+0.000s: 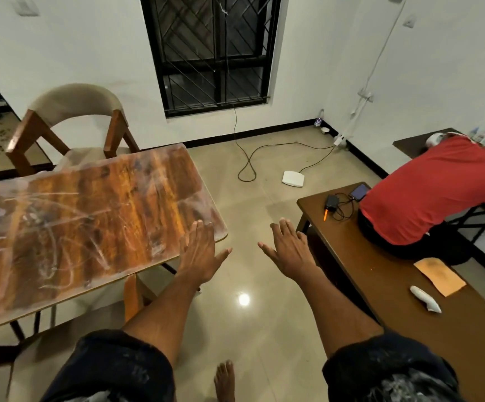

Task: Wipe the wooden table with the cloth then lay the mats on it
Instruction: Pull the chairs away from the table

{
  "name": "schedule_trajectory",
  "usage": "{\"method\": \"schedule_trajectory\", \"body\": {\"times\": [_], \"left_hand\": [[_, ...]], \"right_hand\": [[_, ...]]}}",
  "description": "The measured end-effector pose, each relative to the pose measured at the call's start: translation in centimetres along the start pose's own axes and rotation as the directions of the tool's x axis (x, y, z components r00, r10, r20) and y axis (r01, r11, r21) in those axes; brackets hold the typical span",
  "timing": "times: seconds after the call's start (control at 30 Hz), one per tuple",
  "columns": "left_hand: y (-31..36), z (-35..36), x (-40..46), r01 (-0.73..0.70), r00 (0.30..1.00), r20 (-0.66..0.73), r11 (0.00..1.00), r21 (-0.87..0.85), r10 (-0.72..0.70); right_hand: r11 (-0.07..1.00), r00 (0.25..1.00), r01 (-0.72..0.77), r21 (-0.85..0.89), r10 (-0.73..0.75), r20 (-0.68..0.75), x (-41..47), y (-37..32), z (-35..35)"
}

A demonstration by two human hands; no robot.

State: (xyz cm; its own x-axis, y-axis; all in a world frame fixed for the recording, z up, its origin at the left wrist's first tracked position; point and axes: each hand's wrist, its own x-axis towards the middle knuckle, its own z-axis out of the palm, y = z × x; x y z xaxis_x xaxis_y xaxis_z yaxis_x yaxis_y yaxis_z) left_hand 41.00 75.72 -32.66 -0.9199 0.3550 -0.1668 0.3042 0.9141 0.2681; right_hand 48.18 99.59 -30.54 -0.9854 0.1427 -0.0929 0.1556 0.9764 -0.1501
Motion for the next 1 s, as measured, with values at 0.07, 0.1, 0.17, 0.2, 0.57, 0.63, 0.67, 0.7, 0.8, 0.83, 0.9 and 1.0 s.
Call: {"method": "schedule_trajectory", "body": {"times": [0.07, 0.1, 0.17, 0.2, 0.57, 0.63, 0.67, 0.7, 0.8, 0.83, 0.9, 1.0], "left_hand": [[0.4, -0.1, 2.5, -0.016, 1.000, 0.005, 1.000, -0.019, 0.017], [0.8, -0.2, 3.7, -0.029, 1.000, -0.005, 0.999, -0.021, 0.029], [1.8, -0.8, 5.4, -0.051, 0.998, -0.036, 0.999, 0.003, 0.051], [2.4, -1.2, 6.3, -0.059, 0.997, -0.040, 0.998, 0.015, 0.060], [3.6, -3.8, 16.1, 0.022, 0.995, -0.100, 0.997, 0.076, -0.014], [3.6, -4.1, 18.0, 0.042, 0.993, -0.113, 0.996, 0.078, -0.033], [3.7, -4.3, 18.8, 0.053, 0.992, -0.118, 0.995, 0.084, -0.043], [4.0, -4.7, 19.8, 0.069, 0.991, -0.125, 0.994, 0.085, -0.058], [5.2, -5.8, 22.7, 0.123, 0.986, -0.120, 0.991, 0.055, -0.116], [5.5, -6.0, 23.6, 0.135, 0.984, -0.125, 0.990, 0.041, -0.129], [6.1, -6.3, 25.4, 0.162, 0.979, -0.126, 0.986, 0.027, -0.157], [6.5, -6.6, 27.4, 0.224, 0.968, -0.119, 0.974, 0.018, -0.221]], "right_hand": [[1.000, 1.000, -0.003, -0.012, 0.003, 0.012, 2.0, 0.6, -0.7], [1.000, 1.000, -0.007, -0.017, 0.008, 0.009, 2.9, 1.0, -1.0], [0.999, 1.000, -0.018, -0.027, 0.018, 0.009, 4.4, 1.8, -1.3], [0.999, 1.000, -0.021, -0.031, 0.021, 0.015, 5.3, 2.3, -1.5], [0.996, 0.999, 0.049, -0.069, -0.050, -0.007, 16.7, 5.2, -3.7], [0.995, 0.997, 0.074, -0.066, -0.075, -0.006, 19.1, 6.2, -3.8], [0.994, 0.996, 0.086, -0.068, -0.086, -0.007, 20.2, 6.7, -3.7], [0.992, 0.995, 0.097, -0.075, -0.098, -0.009, 21.6, 7.4, -3.8], [0.990, 0.992, 0.127, -0.067, -0.128, -0.003, 25.8, 9.4, -4.5], [0.988, 0.991, 0.134, -0.072, -0.135, -0.003, 27.1, 9.9, -4.8], [0.985, 0.987, 0.159, -0.070, -0.159, 0.014, 29.7, 10.8, -5.3], [0.974, 0.975, 0.220, -0.061, -0.218, 0.034, 32.5, 11.6, -5.7]]}}
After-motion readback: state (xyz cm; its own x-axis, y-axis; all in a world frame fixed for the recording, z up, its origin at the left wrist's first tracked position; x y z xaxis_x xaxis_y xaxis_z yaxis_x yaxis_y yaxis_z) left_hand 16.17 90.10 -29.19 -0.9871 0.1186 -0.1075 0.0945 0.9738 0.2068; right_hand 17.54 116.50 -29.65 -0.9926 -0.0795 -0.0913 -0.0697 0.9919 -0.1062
